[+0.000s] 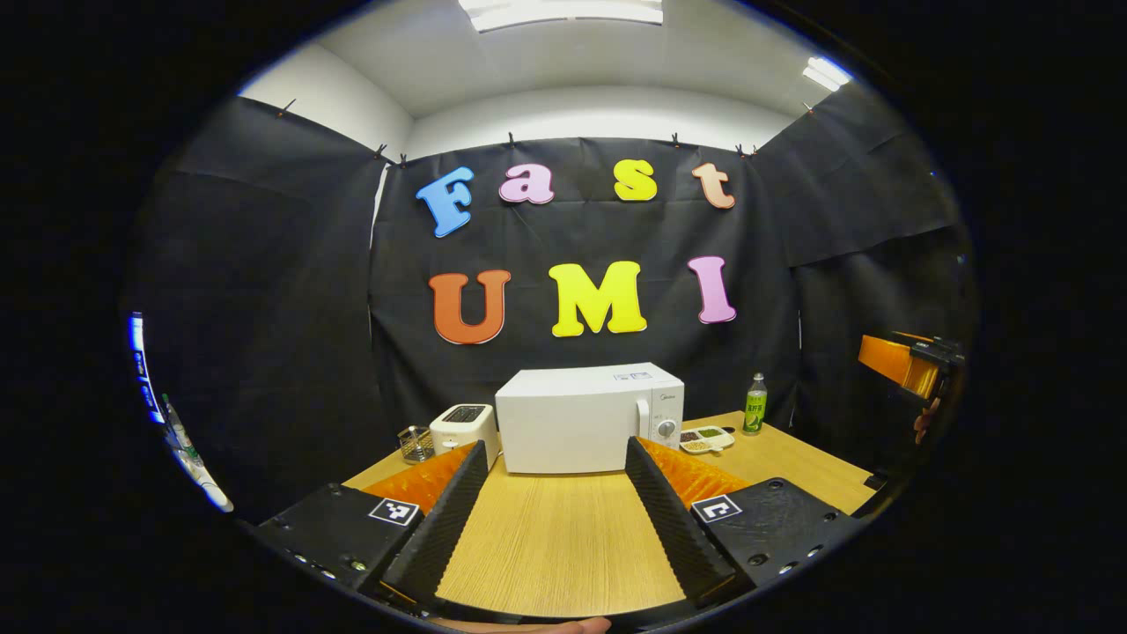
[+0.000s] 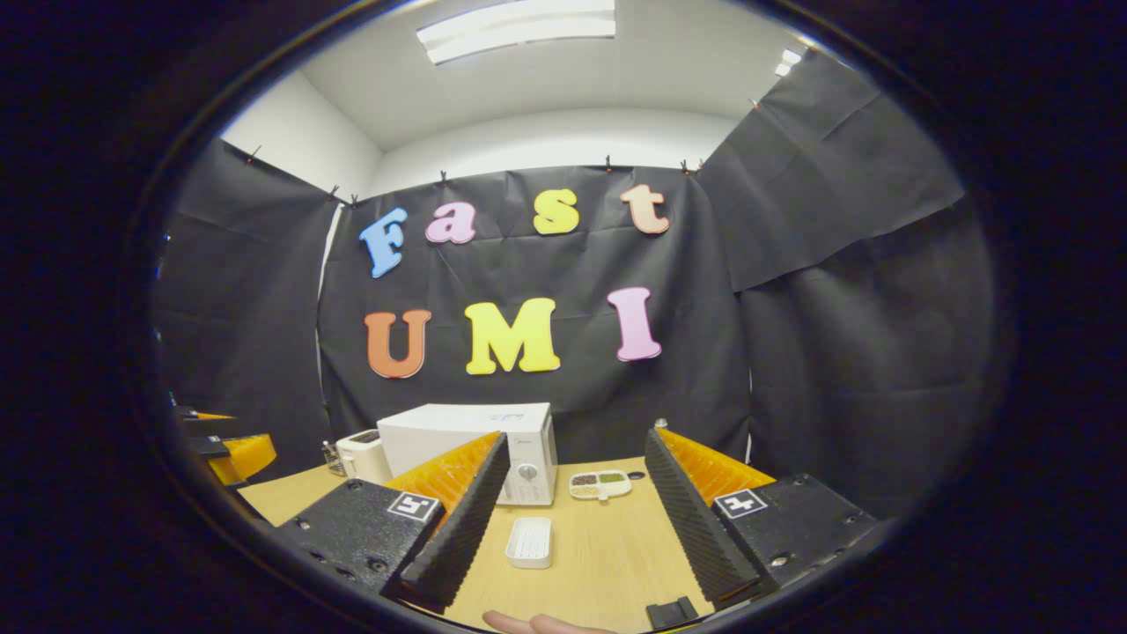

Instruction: Open the microwave oven with the left hand, put the food in, and close the microwave oven.

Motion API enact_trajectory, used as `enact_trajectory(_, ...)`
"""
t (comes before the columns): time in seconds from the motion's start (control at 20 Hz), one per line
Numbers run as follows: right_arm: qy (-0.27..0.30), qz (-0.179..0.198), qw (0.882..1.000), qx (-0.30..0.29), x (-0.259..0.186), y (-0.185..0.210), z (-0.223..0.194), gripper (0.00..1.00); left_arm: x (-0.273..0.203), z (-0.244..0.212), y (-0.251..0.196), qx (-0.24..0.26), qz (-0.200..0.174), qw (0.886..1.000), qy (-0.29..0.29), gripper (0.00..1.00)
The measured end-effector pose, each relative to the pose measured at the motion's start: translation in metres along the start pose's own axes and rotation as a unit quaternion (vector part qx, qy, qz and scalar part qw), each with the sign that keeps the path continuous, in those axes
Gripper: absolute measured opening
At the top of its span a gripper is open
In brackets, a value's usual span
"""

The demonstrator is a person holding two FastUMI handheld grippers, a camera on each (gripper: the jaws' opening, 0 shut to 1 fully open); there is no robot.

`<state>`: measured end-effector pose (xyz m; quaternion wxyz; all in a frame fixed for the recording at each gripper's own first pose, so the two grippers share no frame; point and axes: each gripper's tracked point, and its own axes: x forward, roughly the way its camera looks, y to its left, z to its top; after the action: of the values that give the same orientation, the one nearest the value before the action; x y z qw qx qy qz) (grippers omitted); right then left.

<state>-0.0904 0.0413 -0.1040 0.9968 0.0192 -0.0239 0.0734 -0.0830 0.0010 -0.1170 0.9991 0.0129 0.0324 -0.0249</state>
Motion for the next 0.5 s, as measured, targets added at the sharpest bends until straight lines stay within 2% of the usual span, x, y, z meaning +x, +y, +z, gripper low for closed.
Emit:
enact_trajectory(0.2,0.004,-0.001,1.0,-0.001,-0.003,0.001,0.0,0.99,0.002,-0.002,0.016,-0.034,0.011,0.999,0.005,0.96)
enact_trajectory(0.5,0.005,0.004,1.0,0.008,-0.002,0.005,-0.001,0.98,0.002,0.003,0.015,-0.04,0.006,0.999,-0.008,0.95)
